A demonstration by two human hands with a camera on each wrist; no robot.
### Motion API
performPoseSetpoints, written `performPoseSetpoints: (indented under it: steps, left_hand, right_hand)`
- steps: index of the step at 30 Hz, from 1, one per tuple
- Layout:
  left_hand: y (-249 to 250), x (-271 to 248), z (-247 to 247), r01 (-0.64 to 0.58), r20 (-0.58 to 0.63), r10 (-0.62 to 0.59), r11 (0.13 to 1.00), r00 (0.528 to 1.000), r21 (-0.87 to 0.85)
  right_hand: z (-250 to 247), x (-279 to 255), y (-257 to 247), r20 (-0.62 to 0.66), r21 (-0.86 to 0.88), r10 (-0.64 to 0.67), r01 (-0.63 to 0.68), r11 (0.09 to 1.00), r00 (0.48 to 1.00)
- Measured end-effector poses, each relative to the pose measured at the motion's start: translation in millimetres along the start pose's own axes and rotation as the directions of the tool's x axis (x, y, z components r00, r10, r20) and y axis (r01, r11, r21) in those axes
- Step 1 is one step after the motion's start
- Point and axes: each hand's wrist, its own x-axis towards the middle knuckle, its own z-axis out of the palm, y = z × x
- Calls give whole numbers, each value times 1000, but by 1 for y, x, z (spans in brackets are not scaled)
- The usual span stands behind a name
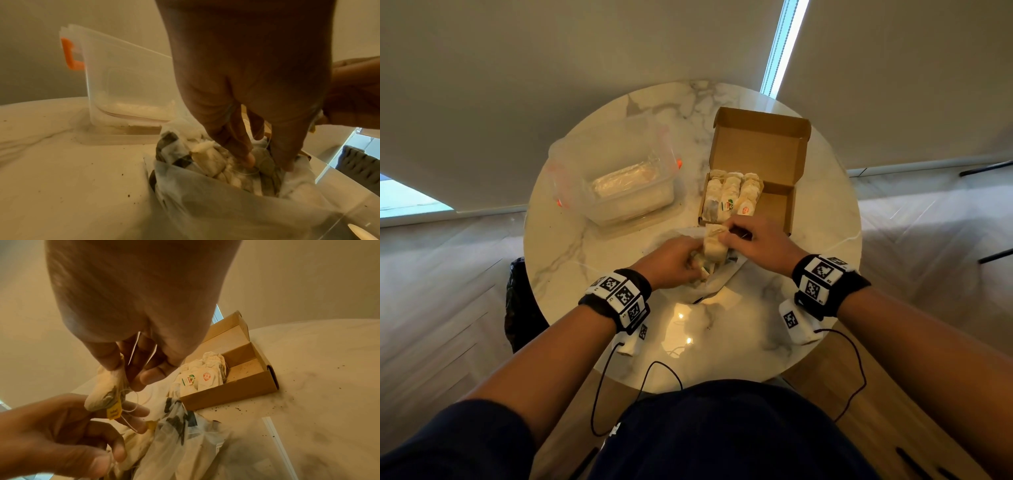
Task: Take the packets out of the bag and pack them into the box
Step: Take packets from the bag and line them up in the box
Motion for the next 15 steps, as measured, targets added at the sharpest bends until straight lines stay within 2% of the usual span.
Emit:
performPoseSetpoints:
  steps: [5, 8, 15]
  left_hand:
    - [-4, 7, 8, -62, -71, 69, 993, 995, 96]
    - [-11, 11, 10, -39, -93, 51, 990, 994, 132]
    - [-18, 7, 7, -16, -20, 18, 994, 1000, 110]
  right_hand:
    - [-4, -5, -1, 6, 20, -17, 17, 1000, 1000]
    - [-8, -8, -1, -5, 19, -11, 11, 1000, 1000]
    - [-16, -12, 8, -82, -49, 26, -30, 998, 996]
